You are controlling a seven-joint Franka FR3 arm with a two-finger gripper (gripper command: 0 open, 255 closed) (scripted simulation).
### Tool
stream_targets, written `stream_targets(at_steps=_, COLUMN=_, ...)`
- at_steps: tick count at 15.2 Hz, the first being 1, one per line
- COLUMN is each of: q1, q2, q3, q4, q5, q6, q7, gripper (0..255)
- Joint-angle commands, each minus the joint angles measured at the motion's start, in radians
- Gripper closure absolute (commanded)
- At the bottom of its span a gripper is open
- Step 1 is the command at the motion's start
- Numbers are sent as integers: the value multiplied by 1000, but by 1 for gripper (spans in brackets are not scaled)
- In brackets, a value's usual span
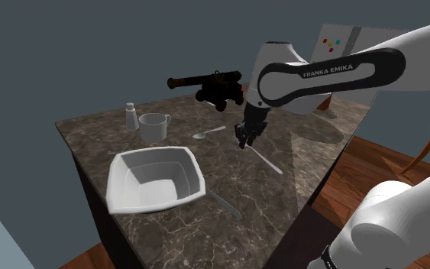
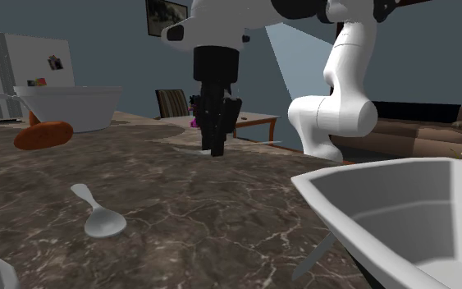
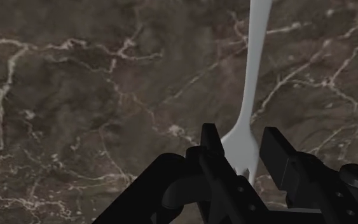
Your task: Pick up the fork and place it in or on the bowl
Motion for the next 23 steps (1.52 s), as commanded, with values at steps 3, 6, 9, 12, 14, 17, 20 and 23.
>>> stream_targets(at_steps=3, q1=0, q2=-14, q3=-1, q4=44, q5=0, q6=-59, q7=1, gripper=255)
stream_targets(at_steps=6, q1=0, q2=-21, q3=-2, q4=79, q5=-1, q6=-101, q7=1, gripper=255)
stream_targets(at_steps=9, q1=0, q2=-26, q3=-2, q4=116, q5=-1, q6=-142, q7=1, gripper=255)
stream_targets(at_steps=12, q1=-1, q2=-28, q3=-3, q4=154, q5=-2, q6=-183, q7=1, gripper=255)
stream_targets(at_steps=14, q1=-1, q2=-28, q3=-4, q4=181, q5=-2, q6=-210, q7=1, gripper=255)
stream_targets(at_steps=17, q1=-1, q2=-27, q3=-5, q4=222, q5=-3, q6=-250, q7=1, gripper=255)
stream_targets(at_steps=20, q1=-2, q2=-25, q3=-5, q4=258, q5=-3, q6=-284, q7=1, gripper=255)
stream_targets(at_steps=23, q1=23, q2=-10, q3=52, q4=274, q5=17, q6=-283, q7=74, gripper=255)
